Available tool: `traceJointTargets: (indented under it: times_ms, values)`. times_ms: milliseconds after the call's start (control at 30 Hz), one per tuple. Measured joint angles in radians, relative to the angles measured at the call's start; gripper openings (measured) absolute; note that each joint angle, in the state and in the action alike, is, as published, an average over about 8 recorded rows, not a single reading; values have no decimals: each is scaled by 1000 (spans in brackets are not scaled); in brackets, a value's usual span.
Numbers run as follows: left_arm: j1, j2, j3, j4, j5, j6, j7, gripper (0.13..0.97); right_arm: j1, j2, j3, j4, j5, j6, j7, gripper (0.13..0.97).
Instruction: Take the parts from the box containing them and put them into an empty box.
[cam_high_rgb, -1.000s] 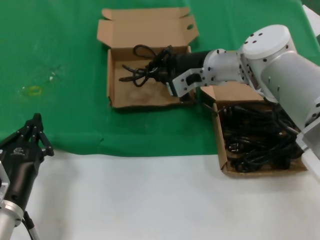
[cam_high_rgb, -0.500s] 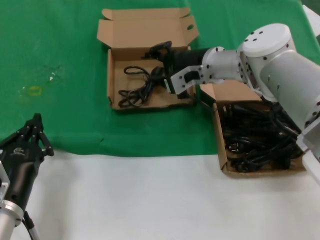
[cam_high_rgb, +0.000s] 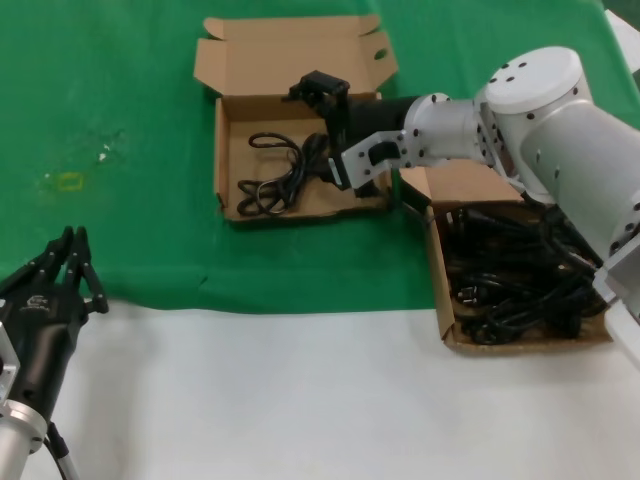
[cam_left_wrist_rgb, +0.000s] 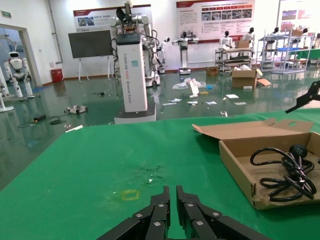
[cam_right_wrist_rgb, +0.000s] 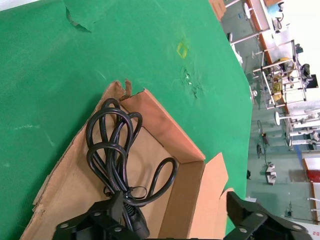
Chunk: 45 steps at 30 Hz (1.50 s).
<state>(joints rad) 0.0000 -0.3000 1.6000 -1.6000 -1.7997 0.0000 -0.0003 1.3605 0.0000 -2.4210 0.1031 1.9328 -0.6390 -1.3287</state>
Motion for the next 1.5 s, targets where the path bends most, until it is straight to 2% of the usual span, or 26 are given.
traceJointTargets:
  times_ms: [267,333,467,567,733,833,867,1133,1267,1500]
  values:
    - [0,0,0,0,0,0,0,183,-17,4,10,18,-2,8,16,790]
    - [0,0,0,0,0,0,0,211,-34,8,21,38,-3,16,33,834]
    - [0,0,0,0,0,0,0,266,-88,19,53,97,-9,41,86,834]
    - [0,0,0,0,0,0,0,294,-136,30,82,150,-13,64,133,872]
    - [0,0,0,0,0,0,0,409,-225,50,136,247,-22,106,219,935]
    - [0,0,0,0,0,0,0,478,-279,61,168,307,-27,131,272,943]
    - [0,0,0,0,0,0,0,478,-296,65,179,326,-29,139,289,947]
    - [0,0,0,0,0,0,0,701,-442,97,267,486,-43,208,431,966]
    - [0,0,0,0,0,0,1,701,-514,113,310,565,-50,241,502,966]
    - [0,0,0,0,0,0,0,841,-641,141,387,705,-63,301,626,966]
